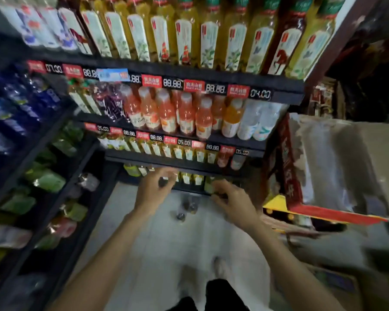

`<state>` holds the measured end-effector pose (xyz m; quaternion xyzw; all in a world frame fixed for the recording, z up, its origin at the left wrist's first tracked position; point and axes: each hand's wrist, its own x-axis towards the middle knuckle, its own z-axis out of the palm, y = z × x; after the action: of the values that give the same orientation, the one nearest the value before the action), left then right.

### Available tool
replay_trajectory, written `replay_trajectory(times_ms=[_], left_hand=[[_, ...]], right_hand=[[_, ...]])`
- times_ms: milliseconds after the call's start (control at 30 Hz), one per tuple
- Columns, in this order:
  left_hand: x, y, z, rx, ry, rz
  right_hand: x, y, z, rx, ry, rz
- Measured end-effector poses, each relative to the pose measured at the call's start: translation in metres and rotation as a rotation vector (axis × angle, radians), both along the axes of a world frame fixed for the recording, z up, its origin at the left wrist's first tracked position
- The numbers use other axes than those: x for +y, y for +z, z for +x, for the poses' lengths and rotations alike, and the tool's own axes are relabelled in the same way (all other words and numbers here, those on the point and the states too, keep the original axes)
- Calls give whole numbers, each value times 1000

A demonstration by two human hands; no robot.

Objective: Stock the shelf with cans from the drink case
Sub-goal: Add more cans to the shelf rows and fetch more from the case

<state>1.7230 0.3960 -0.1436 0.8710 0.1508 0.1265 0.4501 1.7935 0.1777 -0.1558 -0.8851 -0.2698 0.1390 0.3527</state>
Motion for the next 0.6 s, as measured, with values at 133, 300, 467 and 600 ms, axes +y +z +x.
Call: replay_trajectory(times_ms=[133,300,467,600], left_hand=[[21,-80,-19,328,79,-42],[29,-185,-25,410,294,-56],[40,-325,-8,415,342,-16],[50,-458,3,501,263,-33]], right_hand=[[11,-67,-5,145,78,-154],[32,-179,13,242,44,-242],[58,-332,39,239,-38,-250],[70,-462,58,225,-1,-291]])
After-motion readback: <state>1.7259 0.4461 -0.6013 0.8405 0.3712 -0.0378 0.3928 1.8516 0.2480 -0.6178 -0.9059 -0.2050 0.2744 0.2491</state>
